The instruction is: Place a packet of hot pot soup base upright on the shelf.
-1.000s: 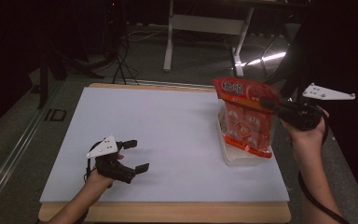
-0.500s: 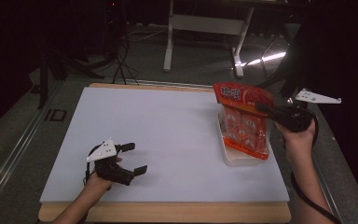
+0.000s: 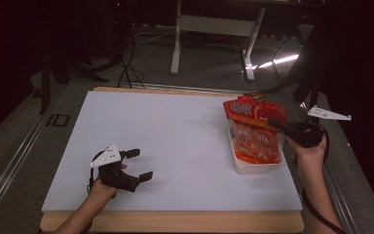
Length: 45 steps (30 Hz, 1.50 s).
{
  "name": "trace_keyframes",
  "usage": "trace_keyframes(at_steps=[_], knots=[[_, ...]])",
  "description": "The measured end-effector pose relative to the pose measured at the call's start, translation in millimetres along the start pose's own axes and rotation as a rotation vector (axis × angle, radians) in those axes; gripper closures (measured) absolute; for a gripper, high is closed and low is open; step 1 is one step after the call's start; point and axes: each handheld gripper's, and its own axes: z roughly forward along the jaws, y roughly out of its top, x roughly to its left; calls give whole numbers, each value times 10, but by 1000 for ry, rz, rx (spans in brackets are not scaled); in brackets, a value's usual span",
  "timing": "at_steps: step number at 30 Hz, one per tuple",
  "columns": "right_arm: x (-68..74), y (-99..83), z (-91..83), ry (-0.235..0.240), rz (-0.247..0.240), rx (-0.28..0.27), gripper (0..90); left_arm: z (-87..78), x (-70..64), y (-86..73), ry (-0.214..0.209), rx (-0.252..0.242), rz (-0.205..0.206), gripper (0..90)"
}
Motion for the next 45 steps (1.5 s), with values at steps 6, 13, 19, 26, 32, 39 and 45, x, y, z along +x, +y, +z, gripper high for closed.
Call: trace_keyframes(at_steps=[6,13,19,26,32,39,45], knots=[[-80,-165,-90,-35,15,0,898,29,4,-24,2,-2,11,17],[-118,-304,-157,-59,12,0,896,39,9,-44,1,4,4,17],[-86,-243,-157,-66,12,-10,706,40,11,-44,4,9,5,17],[176,126,-294,-96,-40,-97,445,57,12,-52,-2,12,-3,17],[364,326,-310,-99,-76,-112,310,54,7,-49,-2,12,-1,17],[716,451,-180,-21,-136,-114,175,45,13,-51,-4,12,-9,17],[931,365,-64,58,-147,-109,142,44,9,-53,-3,15,-5,17]])
